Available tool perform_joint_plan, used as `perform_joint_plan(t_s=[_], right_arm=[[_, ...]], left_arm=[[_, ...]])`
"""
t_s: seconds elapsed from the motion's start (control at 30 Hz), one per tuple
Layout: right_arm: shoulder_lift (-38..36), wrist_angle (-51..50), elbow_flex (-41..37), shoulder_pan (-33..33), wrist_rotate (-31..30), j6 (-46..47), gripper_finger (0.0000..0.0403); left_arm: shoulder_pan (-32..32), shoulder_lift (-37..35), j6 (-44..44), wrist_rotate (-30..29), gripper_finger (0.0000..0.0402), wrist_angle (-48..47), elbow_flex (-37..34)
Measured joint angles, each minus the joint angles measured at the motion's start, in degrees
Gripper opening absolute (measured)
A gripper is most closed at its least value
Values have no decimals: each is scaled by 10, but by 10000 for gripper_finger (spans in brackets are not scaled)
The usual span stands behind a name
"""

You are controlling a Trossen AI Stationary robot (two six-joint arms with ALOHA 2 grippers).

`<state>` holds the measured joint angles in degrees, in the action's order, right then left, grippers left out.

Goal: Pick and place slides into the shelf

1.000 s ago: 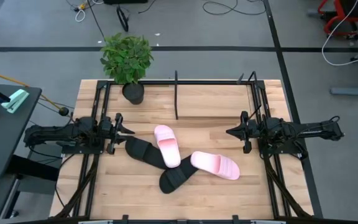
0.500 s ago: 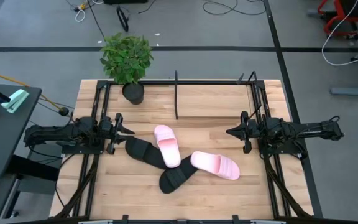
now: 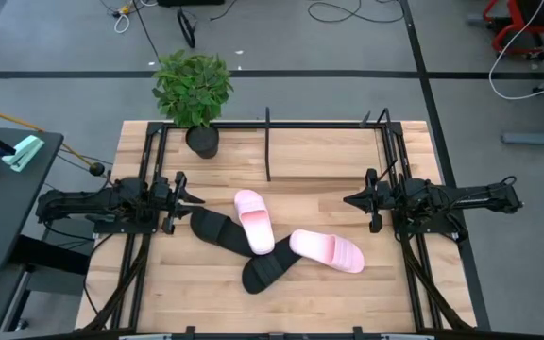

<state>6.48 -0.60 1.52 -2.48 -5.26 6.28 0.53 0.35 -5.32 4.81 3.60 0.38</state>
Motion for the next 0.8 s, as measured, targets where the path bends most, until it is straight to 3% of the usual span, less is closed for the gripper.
perform_joint_plan(t_s=[0.8], right_arm=[[0, 4, 0, 0, -1, -5, 9]], left_arm=[[0, 0, 0, 0, 89, 0, 0]])
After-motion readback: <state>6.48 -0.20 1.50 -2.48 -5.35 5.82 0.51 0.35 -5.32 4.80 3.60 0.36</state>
